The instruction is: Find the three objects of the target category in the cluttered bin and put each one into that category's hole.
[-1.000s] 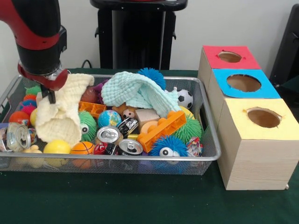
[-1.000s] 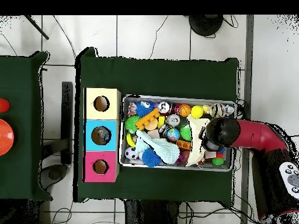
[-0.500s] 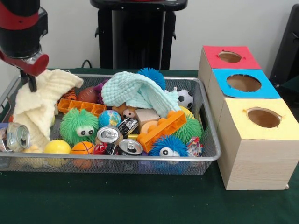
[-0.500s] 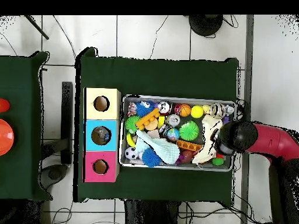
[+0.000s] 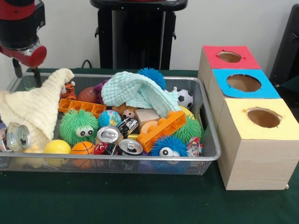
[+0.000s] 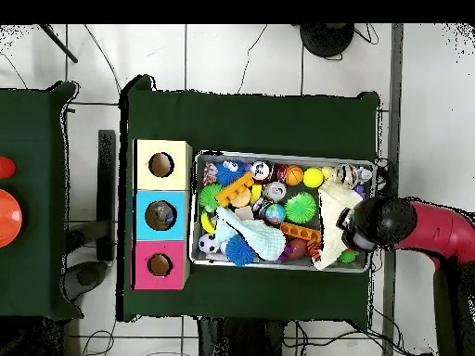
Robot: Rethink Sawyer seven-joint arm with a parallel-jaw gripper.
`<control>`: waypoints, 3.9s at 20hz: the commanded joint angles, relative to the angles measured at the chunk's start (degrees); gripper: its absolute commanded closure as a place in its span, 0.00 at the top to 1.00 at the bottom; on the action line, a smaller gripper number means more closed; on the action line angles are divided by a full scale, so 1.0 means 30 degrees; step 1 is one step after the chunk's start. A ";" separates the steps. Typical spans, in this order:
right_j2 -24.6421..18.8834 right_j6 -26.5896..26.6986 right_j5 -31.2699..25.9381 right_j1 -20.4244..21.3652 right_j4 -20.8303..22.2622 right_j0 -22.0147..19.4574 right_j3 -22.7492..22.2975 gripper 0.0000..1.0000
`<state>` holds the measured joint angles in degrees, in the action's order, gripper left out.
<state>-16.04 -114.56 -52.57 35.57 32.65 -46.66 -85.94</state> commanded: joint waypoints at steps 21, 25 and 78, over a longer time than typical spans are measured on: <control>-0.1425 -0.0561 0.2129 0.1066 -0.2704 0.1873 -0.6107 1.00; -0.0926 -0.1921 0.3016 0.1402 -0.3333 0.2544 -0.6829 1.00; 0.3798 -0.0928 0.9357 -0.2352 -0.5084 0.7594 -0.3490 0.00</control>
<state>-2.15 -114.57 -22.00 32.22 19.67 -20.84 -104.08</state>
